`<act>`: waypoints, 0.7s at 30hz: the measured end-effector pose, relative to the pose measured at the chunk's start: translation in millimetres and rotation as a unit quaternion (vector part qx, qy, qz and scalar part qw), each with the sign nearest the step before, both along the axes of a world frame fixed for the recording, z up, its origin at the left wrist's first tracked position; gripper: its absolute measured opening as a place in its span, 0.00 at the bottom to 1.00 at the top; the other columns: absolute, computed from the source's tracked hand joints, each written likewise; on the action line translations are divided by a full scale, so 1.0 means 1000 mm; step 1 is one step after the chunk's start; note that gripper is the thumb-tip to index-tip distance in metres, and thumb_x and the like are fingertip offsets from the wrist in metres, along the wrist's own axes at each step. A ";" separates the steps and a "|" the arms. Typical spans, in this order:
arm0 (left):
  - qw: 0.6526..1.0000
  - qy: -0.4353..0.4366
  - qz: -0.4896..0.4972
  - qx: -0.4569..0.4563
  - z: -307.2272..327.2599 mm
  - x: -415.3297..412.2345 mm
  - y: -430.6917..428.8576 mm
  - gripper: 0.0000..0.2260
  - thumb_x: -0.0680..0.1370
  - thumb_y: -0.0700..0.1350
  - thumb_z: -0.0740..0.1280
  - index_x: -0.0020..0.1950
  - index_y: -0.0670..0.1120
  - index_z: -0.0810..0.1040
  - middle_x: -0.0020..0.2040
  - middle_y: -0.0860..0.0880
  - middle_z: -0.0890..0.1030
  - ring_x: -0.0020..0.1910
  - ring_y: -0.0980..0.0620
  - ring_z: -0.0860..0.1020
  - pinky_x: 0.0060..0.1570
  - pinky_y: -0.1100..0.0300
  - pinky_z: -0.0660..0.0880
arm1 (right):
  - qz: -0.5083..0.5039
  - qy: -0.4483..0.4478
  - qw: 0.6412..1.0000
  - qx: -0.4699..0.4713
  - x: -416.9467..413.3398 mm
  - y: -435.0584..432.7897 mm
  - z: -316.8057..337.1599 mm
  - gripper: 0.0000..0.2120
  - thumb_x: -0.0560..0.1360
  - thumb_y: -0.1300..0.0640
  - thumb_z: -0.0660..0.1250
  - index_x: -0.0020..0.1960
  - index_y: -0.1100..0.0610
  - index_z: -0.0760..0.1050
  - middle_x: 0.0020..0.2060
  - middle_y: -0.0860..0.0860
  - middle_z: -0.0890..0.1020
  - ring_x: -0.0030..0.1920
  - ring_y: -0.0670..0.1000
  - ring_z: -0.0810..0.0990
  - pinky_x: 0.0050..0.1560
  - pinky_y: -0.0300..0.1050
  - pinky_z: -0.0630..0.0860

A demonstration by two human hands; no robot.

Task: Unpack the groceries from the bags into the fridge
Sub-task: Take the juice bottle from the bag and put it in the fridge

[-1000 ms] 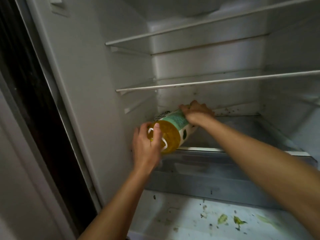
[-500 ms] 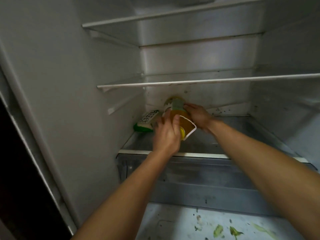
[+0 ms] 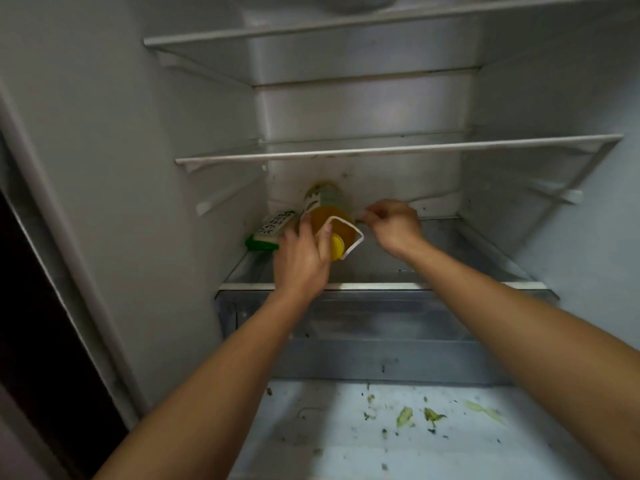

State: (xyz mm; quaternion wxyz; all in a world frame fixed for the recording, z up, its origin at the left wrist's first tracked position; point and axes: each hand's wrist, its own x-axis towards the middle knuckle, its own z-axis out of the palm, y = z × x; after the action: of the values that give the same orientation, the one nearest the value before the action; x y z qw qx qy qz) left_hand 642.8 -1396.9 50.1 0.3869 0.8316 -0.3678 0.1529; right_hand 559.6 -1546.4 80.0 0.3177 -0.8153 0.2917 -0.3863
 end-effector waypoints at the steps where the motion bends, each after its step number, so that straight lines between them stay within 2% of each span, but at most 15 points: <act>1: 0.999 -0.038 0.012 -0.004 -0.005 -0.006 0.008 0.23 0.81 0.57 0.54 0.72 0.47 0.65 0.66 0.40 0.70 0.63 0.39 0.70 0.58 0.44 0.70 | -0.006 -0.010 0.999 -0.030 -0.014 0.009 -0.003 0.09 0.76 0.50 0.67 0.52 0.52 0.82 0.49 0.51 0.85 0.49 0.52 0.81 0.51 0.47 0.78; 4: 0.993 -0.114 0.004 -0.004 -0.030 -0.025 0.030 0.17 0.79 0.51 0.61 0.65 0.45 0.72 0.61 0.42 0.74 0.58 0.41 0.72 0.54 0.47 0.71 | -0.029 -0.002 0.990 -0.140 -0.054 0.039 -0.018 0.08 0.75 0.50 0.67 0.50 0.51 0.82 0.45 0.51 0.84 0.46 0.53 0.81 0.47 0.48 0.77; 7: 0.987 -0.153 -0.019 0.043 -0.054 -0.037 0.050 0.16 0.80 0.51 0.57 0.61 0.45 0.76 0.57 0.43 0.76 0.57 0.43 0.74 0.56 0.48 0.70 | -0.043 0.084 0.970 -0.222 -0.083 0.061 -0.040 0.10 0.76 0.48 0.66 0.52 0.51 0.81 0.50 0.51 0.81 0.52 0.53 0.77 0.48 0.48 0.73; 9: 0.975 -0.209 -0.021 0.076 -0.066 -0.039 0.062 0.19 0.80 0.53 0.54 0.61 0.45 0.77 0.56 0.42 0.78 0.56 0.42 0.75 0.57 0.48 0.70 | -0.051 0.149 0.959 -0.237 -0.095 0.068 -0.059 0.16 0.78 0.44 0.62 0.56 0.52 0.81 0.53 0.52 0.80 0.56 0.55 0.75 0.52 0.50 0.71; 12: 0.955 -0.276 -0.009 0.112 -0.073 -0.040 0.074 0.19 0.77 0.52 0.66 0.64 0.44 0.76 0.58 0.41 0.78 0.57 0.41 0.75 0.59 0.48 0.71 | -0.062 0.210 0.941 -0.256 -0.112 0.078 -0.081 0.29 0.77 0.36 0.50 0.63 0.53 0.77 0.59 0.54 0.78 0.61 0.57 0.74 0.61 0.53 0.67; 13: 0.951 -0.284 -0.008 0.120 -0.072 -0.042 0.077 0.19 0.75 0.51 0.69 0.63 0.44 0.76 0.57 0.41 0.79 0.56 0.41 0.76 0.58 0.48 0.72 | -0.064 0.220 0.933 -0.279 -0.117 0.081 -0.086 0.31 0.76 0.34 0.50 0.64 0.53 0.76 0.60 0.55 0.78 0.62 0.57 0.74 0.62 0.54 0.67; 15: 0.948 -0.294 -0.004 0.124 -0.068 -0.048 0.084 0.18 0.73 0.50 0.71 0.59 0.44 0.77 0.51 0.42 0.79 0.51 0.42 0.76 0.53 0.49 0.72 | -0.067 0.225 0.918 -0.320 -0.127 0.087 -0.088 0.28 0.75 0.35 0.55 0.62 0.54 0.75 0.59 0.55 0.78 0.61 0.58 0.74 0.61 0.54 0.68; 18: 0.943 -0.319 -0.001 0.095 -0.064 -0.055 0.097 0.14 0.71 0.45 0.73 0.56 0.44 0.79 0.47 0.43 0.79 0.47 0.42 0.76 0.50 0.49 0.72 | -0.084 0.215 0.905 -0.357 -0.138 0.102 -0.079 0.20 0.73 0.41 0.68 0.58 0.53 0.76 0.52 0.52 0.80 0.54 0.56 0.77 0.54 0.52 0.67; 21: 0.939 -0.337 -0.007 0.067 -0.065 -0.062 0.114 0.14 0.72 0.41 0.72 0.57 0.44 0.79 0.47 0.43 0.79 0.48 0.41 0.76 0.50 0.48 0.72 | -0.089 0.184 0.900 -0.385 -0.149 0.117 -0.076 0.17 0.71 0.45 0.72 0.55 0.54 0.77 0.45 0.52 0.82 0.47 0.57 0.79 0.48 0.51 0.66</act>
State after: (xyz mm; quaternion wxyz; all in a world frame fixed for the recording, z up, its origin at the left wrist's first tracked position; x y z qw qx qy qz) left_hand 580.4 -1282.6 -15.3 0.1851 0.7530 -0.4916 0.3962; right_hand 410.2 -1429.8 3.7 -0.1164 -0.9013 0.2447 -0.3379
